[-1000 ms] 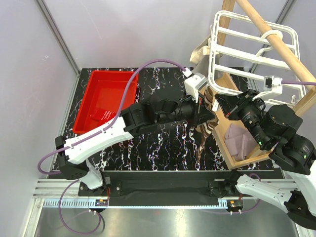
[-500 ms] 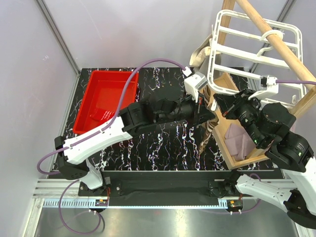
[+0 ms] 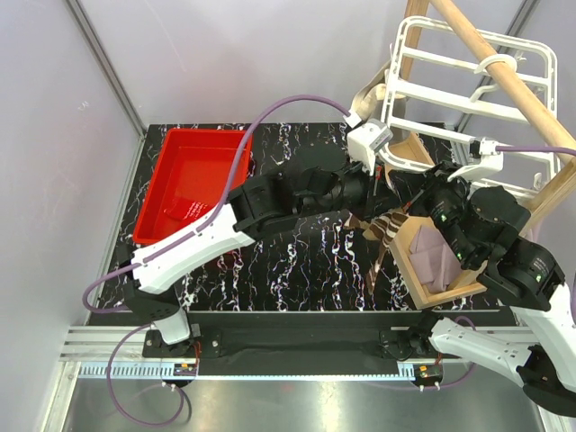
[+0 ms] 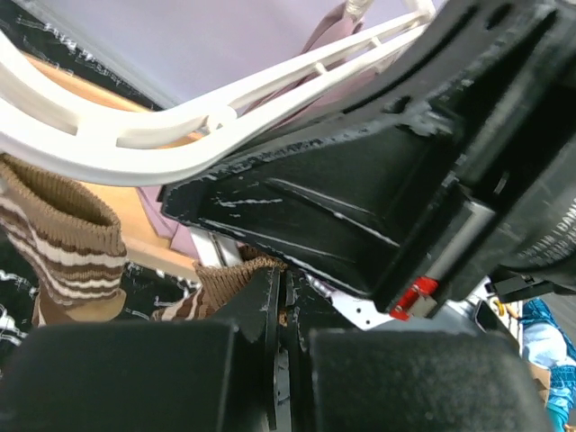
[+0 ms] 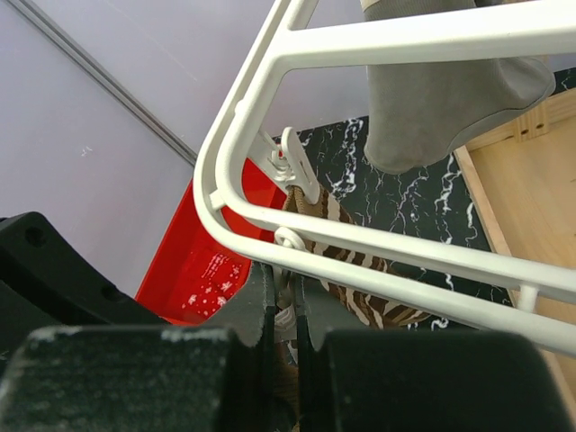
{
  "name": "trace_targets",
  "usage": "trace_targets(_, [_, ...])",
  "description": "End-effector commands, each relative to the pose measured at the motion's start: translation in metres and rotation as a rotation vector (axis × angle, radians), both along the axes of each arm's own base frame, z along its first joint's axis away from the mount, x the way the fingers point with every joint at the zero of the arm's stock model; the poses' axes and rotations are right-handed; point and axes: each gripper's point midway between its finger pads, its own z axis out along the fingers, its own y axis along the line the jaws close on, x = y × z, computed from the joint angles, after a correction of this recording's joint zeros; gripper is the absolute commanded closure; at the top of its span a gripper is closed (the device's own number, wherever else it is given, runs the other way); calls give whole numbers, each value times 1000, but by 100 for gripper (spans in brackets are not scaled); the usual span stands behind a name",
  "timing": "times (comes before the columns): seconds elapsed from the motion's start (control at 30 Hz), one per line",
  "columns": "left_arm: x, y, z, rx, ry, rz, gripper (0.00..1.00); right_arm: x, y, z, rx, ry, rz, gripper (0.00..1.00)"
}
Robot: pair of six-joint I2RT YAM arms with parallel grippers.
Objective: Clip the socks to the hanger
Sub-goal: Clamp the sock onto the hanger.
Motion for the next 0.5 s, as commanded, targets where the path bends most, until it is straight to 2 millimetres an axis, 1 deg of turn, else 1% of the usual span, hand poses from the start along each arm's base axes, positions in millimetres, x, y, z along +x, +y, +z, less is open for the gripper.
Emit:
trace_targets(0.0, [7,5,33,-59,-28,54,100,1,14,-30,-94,68,57,100])
trace_targets(0.13, [12,7,30,-42,-40,73,100,-3,12,-29,-81,62,65,100])
trace_targets(0.23, [14,6,24,-28,-38,79,100,-8,11,-24,-56,48,78,100])
trace_targets(0.3, [15,7,23,-27,-36,82,100,-12,11,-19,-38,35,96,89])
trace_targets(0.37, [15,6,23,-32,-35,84,100,-15,11,-17,-20,28,110,76])
trace_targets(0.4, [17,7,24,-35,-34,88,100,-17,13,-14,-7,22,121,66])
trace_targets(0.47, [19,7,25,-40,-36,92,100,-20,13,-11,9,16,132,59])
